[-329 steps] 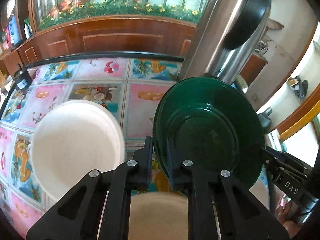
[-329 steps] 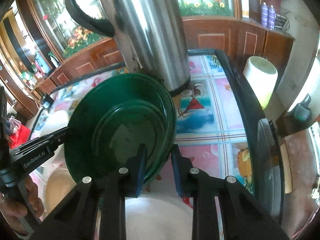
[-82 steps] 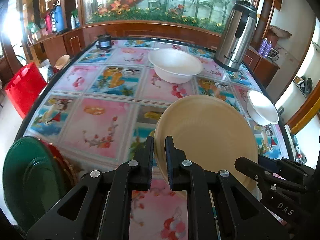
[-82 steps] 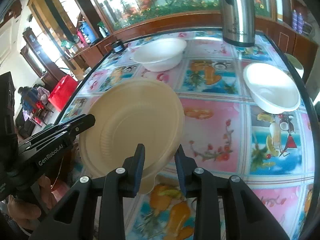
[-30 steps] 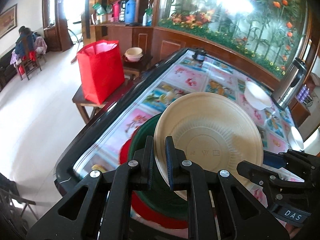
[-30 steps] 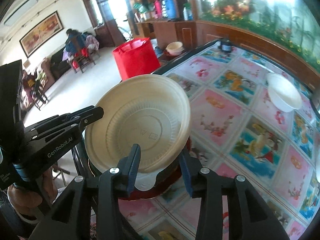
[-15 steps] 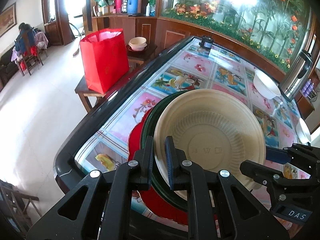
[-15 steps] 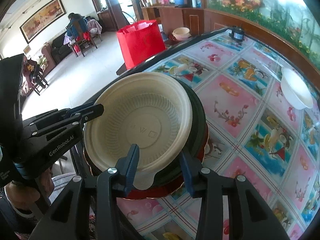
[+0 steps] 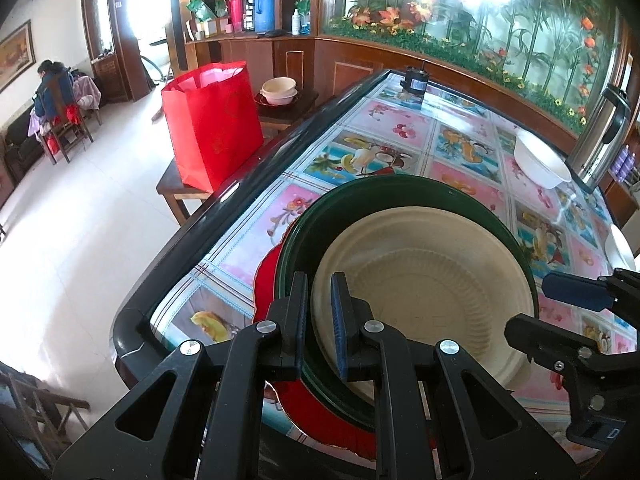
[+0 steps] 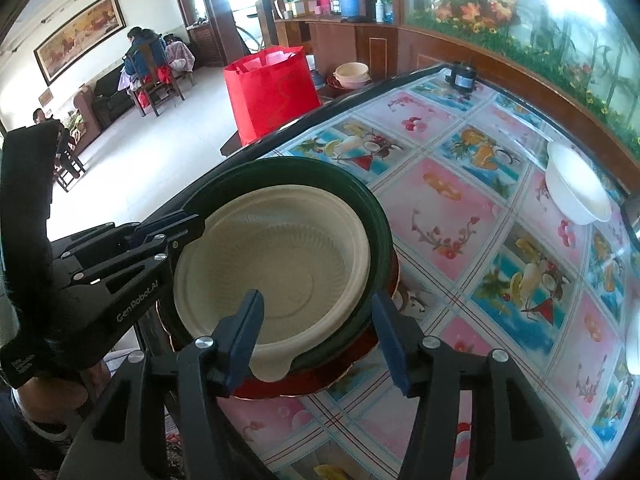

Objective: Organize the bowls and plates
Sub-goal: 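Lower the beige bowl into the green bowl and open the left tool, then withdraw the left tool from the stack back over the table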

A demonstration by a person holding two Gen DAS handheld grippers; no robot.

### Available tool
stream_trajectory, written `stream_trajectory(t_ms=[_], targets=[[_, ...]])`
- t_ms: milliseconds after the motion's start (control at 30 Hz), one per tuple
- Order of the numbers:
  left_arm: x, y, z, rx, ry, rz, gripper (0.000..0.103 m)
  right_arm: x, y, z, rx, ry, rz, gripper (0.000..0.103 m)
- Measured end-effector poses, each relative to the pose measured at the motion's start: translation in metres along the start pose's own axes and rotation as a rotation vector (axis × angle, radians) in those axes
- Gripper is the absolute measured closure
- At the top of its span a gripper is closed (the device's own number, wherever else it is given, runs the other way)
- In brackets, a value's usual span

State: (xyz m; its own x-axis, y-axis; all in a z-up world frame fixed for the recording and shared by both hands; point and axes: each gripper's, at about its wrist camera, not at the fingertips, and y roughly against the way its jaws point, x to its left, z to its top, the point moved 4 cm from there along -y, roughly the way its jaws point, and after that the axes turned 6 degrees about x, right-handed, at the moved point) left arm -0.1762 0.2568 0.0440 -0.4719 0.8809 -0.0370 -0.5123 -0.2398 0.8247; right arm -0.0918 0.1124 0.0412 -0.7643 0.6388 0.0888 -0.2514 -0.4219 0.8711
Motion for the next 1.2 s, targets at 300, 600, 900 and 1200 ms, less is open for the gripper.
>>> stream_trajectory(t_ms=[300, 600, 900, 1200], targets=[[-0.001, 0.013, 0.009, -0.092, 0.013, 0.019, 0.061, -0.011, 0.011, -0.004, -0.03, -0.048, 0.038, 0.039], [-0.019, 0.018, 0.015, -0.096, -0.003, -0.009, 0.058, -0.026, 0.018, -0.01, -0.047, -0.095, 0.033, 0.032], [-0.055, 0.021, 0.018, -0.095, -0.046, -0.057, 0.058, -0.053, 0.024, -0.022, -0.057, -0.169, 0.005, 0.029], [-0.09, 0.022, 0.021, -0.088, -0.095, -0.094, 0.057, -0.084, 0.026, -0.039, -0.052, -0.252, -0.005, 0.025]])
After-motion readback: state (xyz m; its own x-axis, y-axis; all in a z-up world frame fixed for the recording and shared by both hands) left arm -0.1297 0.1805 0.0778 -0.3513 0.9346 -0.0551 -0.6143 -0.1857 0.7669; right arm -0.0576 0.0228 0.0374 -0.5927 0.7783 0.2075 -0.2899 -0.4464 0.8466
